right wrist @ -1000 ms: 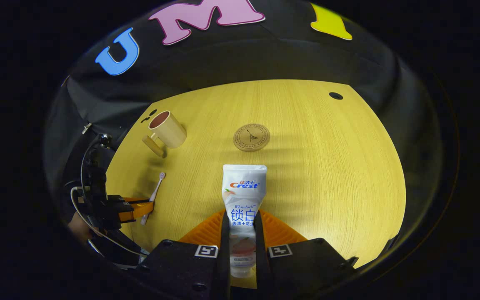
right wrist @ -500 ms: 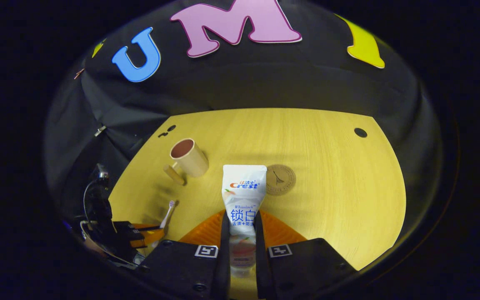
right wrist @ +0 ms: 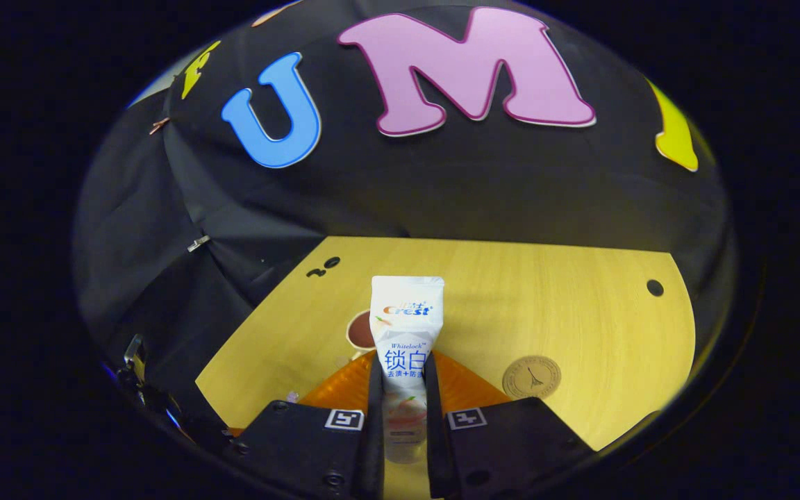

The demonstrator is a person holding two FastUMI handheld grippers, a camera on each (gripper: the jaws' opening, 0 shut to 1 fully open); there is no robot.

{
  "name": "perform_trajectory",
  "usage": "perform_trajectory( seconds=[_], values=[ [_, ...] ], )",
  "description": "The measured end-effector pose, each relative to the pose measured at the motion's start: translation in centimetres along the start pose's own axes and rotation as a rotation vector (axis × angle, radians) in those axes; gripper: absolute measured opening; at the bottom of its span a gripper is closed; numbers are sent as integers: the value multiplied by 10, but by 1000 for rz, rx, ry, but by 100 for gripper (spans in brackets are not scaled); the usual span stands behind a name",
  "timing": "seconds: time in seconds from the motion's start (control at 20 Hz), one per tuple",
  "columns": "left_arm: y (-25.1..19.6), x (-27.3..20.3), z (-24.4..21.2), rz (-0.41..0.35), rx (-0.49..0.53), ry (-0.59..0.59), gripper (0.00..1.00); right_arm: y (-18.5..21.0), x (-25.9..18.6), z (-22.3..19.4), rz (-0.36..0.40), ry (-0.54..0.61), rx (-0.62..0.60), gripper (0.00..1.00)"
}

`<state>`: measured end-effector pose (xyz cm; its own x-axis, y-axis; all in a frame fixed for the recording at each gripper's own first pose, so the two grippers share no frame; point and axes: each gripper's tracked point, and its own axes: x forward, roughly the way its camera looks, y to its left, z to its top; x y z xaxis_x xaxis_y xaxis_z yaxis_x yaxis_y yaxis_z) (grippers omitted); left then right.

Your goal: Put the toothbrush and toothpaste on the desktop into the cup, then pick up the cup and place it on the coaster on the desktop.

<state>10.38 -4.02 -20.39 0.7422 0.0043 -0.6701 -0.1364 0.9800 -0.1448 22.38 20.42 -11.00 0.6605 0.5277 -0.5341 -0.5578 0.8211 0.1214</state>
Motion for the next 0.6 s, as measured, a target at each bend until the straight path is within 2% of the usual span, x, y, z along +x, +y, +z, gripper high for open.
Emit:
perform_trajectory(
  seconds=[0.2,0.6],
  values=[
    [12,-19,15,13,-28,-71,6,28,35,24,34,-52,-29,28],
    [51,-26,38,67,-83,-157,6,41,112,48,39,-111,-33,29]
  ],
)
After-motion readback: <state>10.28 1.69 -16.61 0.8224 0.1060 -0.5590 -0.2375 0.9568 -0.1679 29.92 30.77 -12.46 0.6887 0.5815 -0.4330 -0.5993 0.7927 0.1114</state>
